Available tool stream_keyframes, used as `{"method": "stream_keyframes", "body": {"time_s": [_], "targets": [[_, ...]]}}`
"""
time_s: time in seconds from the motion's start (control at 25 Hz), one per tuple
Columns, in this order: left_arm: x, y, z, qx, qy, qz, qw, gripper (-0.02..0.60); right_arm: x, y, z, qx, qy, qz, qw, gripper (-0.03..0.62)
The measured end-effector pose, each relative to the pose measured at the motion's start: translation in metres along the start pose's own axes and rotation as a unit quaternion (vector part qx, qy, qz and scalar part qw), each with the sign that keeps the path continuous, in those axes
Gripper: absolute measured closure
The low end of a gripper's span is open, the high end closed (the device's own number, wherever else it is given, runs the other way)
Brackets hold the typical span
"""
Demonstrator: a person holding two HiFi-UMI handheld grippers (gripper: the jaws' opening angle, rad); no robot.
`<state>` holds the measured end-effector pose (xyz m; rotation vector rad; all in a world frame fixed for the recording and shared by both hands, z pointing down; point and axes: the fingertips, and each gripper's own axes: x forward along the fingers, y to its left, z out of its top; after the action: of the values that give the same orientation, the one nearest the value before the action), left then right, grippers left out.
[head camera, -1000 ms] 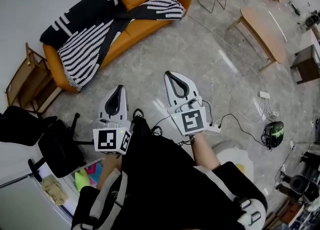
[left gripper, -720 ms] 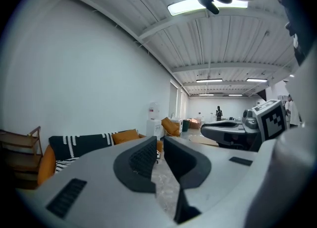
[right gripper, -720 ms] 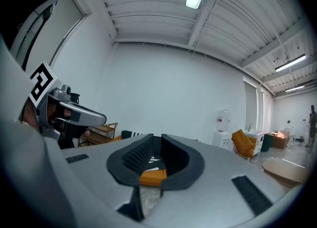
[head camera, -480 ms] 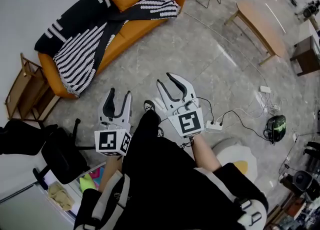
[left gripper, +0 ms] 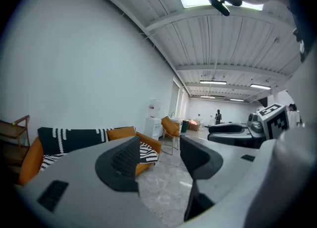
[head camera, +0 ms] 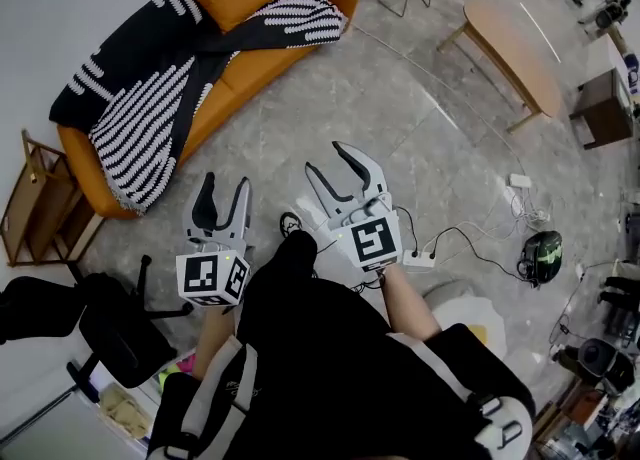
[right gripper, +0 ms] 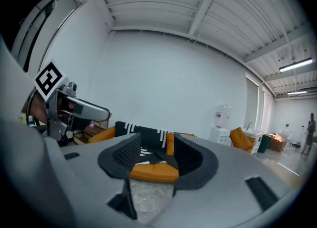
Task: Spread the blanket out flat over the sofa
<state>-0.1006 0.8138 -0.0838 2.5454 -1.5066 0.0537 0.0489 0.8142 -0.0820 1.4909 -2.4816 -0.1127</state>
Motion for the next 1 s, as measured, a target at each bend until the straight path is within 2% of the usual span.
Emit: {"method": "stream_keyframes", "body": {"time_s": [0.2, 0.44, 0.68, 1.0], "targets": [[0.056, 0.02, 0.01, -0.004, 0.004, 0.0, 1.0, 0.344, 0.041, -0.046, 0.002, -0.008, 0.016, -0.008, 1.0, 0.376], [0.103, 0.056, 0.009, -0.012, 0.015, -0.007, 0.9998, 0.331, 0.089, -0.074, -0.004, -0.014, 0.045, -0.003, 0.999, 0.336], [0.127, 0.087, 0.015, -0.012, 0.016, -0.008, 0.9998, 0.308, 0.122, -0.091, 0.006, 0.004, 0.041, -0.005, 0.999, 0.292], [0.14, 0.115, 0.006, -0.023, 0.023, 0.017, 0.9993, 0.307, 0.158, -0.104, 0.0, -0.009, 0.049, 0.011, 0.999, 0.279]]}}
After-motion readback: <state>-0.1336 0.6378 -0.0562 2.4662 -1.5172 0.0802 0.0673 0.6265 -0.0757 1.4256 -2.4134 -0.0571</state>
